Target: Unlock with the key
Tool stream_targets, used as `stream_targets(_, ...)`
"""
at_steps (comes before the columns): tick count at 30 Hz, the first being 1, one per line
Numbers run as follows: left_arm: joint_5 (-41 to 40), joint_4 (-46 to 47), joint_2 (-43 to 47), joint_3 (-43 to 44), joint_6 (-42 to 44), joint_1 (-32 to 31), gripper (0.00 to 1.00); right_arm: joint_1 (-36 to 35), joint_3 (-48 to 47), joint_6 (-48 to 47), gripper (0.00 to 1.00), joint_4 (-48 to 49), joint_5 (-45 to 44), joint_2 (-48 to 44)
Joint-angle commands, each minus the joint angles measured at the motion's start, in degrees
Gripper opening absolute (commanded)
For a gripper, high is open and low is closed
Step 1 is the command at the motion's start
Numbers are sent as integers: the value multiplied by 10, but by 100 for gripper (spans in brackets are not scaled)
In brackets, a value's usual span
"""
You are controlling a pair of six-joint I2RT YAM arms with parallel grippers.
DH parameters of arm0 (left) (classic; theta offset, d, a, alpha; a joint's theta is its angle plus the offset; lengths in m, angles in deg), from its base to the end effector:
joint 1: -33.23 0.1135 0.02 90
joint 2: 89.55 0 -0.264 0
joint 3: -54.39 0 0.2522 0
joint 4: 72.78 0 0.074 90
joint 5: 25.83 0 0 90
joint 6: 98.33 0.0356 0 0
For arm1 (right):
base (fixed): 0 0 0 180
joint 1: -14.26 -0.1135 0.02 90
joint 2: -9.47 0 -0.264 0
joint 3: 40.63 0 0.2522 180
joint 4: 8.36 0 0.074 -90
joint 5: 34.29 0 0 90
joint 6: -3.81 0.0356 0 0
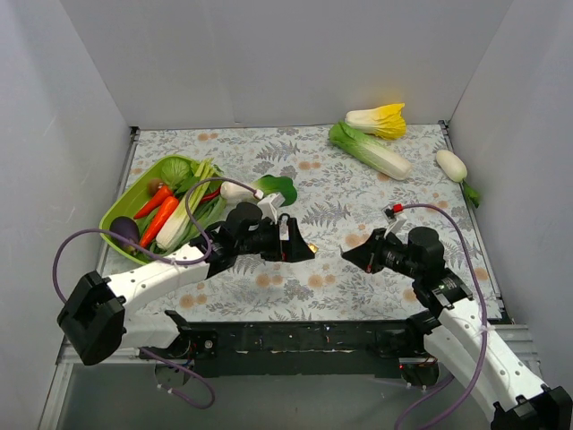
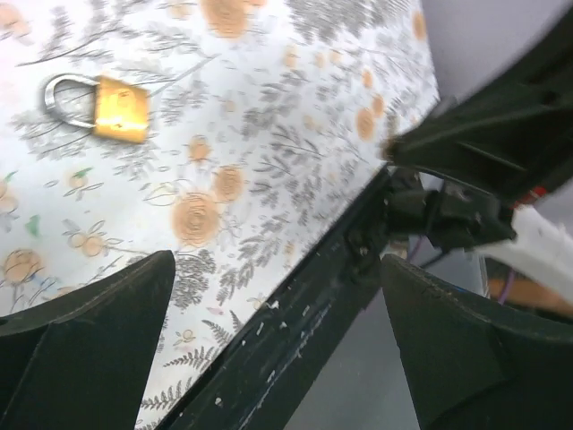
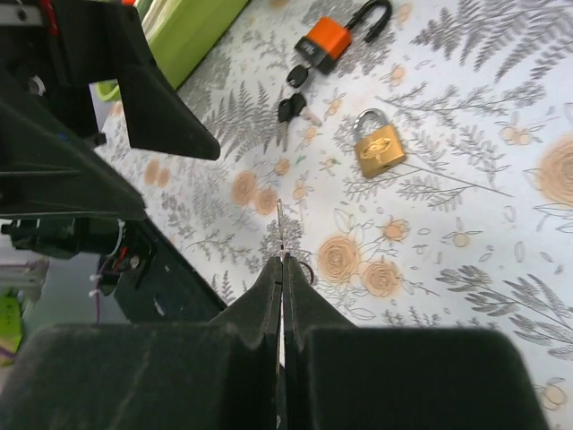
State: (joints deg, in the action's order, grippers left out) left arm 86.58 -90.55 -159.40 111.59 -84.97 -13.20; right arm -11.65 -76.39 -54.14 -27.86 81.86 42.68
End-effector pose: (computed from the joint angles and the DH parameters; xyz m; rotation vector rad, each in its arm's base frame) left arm 0.1744 -0.2030 0.2520 -0.3838 2.5275 -1.5182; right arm 0.1302 0.0807 0.2384 -0.2320 1.9781 1.1031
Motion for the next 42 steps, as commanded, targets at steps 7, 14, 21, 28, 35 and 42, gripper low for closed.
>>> stream_targets(7,-104,79,-127,-16,-145,3,98,33,3,5,1,-5,-27,-65)
stream_targets(14,-115,88,-234,25,-137,1,98,34,22,27,1,-2,-12,-89)
stream_targets(21,-134,84,-319,88,-100,1,98,35,17,22,1,-8,-17,-90)
stream_targets(28,-175,44,-364,164,-54,1,98,35,13,20,1,-8,-16,-84)
stream_targets(35,-184,-15,-368,191,17,-8,98,35,16,21,1,-9,-18,-85)
stream_targets(42,-200,-84,-381,221,176,-63,97,35,19,23,1,-5,-16,-84)
